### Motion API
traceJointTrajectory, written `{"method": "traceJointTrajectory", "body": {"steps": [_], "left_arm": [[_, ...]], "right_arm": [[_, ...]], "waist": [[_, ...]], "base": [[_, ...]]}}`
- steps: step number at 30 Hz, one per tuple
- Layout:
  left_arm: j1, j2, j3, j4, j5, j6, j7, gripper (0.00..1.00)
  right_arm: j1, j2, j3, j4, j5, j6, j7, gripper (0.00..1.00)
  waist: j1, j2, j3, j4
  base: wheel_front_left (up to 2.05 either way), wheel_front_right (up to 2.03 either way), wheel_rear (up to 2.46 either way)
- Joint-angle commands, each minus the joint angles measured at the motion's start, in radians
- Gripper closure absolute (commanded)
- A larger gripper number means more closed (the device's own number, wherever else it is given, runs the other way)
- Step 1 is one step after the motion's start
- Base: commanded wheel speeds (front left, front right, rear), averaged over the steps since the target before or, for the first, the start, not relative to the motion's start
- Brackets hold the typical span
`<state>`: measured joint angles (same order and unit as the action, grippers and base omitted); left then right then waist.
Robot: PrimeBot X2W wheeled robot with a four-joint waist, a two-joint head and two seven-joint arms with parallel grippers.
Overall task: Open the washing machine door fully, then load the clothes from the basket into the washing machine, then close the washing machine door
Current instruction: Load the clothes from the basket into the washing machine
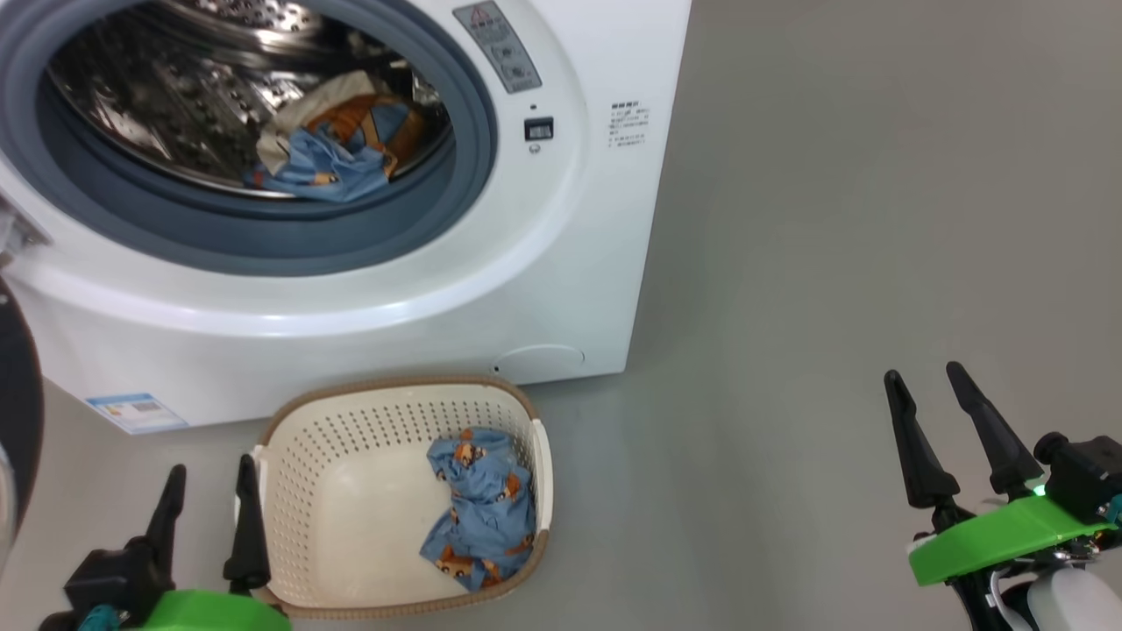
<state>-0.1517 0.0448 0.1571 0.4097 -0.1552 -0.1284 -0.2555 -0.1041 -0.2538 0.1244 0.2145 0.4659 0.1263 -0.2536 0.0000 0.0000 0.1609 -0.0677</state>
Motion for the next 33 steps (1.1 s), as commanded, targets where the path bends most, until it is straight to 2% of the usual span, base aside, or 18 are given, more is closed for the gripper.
{"method": "traceJointTrajectory", "body": {"steps": [1,16,33], "left_arm": [[-0.04,0.013,0.017,-0.003,-0.012,-0.002,-0.006,0.0],[-0.176,0.016,-0.068,0.208,-0.049,-0.002,-0.006,0.0],[-0.447,0.072,-0.296,0.53,-0.159,-0.002,-0.006,0.0]], "right_arm": [[-0.035,-0.014,0.011,-0.028,-0.013,0.004,-0.008,0.0],[-0.128,0.011,0.004,-0.046,-0.011,0.004,-0.008,0.0],[-0.224,0.042,0.001,-0.059,-0.001,0.004,-0.008,0.0]], "waist": [[0.0,0.0,0.031,-0.004],[0.0,0.0,0.192,-0.029],[0.0,0.0,0.378,-0.064]], "base": [[0.0,0.0,0.0],[0.0,0.0,0.0],[0.0,0.0,0.0]]}}
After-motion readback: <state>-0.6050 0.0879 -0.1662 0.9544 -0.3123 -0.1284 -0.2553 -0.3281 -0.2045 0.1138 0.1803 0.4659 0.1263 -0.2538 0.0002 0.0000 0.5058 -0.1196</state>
